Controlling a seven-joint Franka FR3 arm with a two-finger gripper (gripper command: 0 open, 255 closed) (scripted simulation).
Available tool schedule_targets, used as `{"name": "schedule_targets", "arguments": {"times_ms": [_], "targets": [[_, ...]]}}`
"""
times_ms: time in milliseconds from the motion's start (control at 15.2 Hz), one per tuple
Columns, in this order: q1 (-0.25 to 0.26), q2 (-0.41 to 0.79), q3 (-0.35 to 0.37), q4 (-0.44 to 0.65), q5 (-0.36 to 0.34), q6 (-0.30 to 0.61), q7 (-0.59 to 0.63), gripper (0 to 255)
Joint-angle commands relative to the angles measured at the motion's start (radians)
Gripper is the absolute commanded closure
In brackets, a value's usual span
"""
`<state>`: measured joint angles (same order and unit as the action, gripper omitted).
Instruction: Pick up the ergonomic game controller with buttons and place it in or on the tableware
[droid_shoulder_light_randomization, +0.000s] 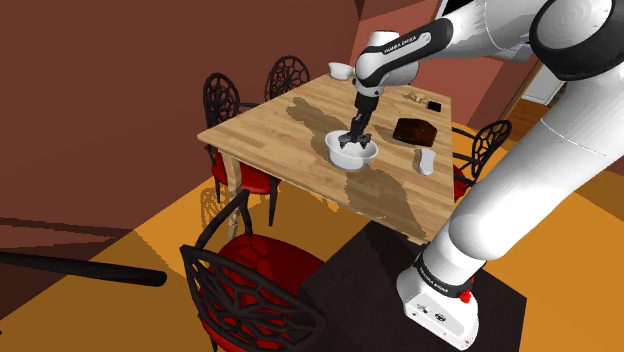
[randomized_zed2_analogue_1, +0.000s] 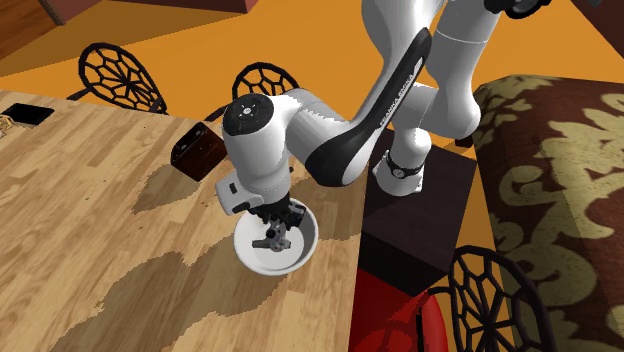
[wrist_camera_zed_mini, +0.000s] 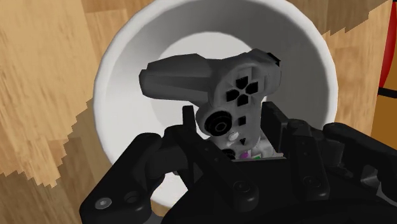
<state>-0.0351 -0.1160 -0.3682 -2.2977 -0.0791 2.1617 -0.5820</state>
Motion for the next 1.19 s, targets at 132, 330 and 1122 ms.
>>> {"name": "schedule_targets", "arguments": {"times_ms": [132, 330, 1122], "targets": [[0.000, 0.000, 0.000, 0.000, 0.000, 0.000, 0.000, 0], [0.000, 0.000, 0.000, 0.000, 0.000, 0.000, 0.000, 0], [0.002, -0.052, 0.010, 0.081, -0.013, -0.131, 0.012, 0]]}}
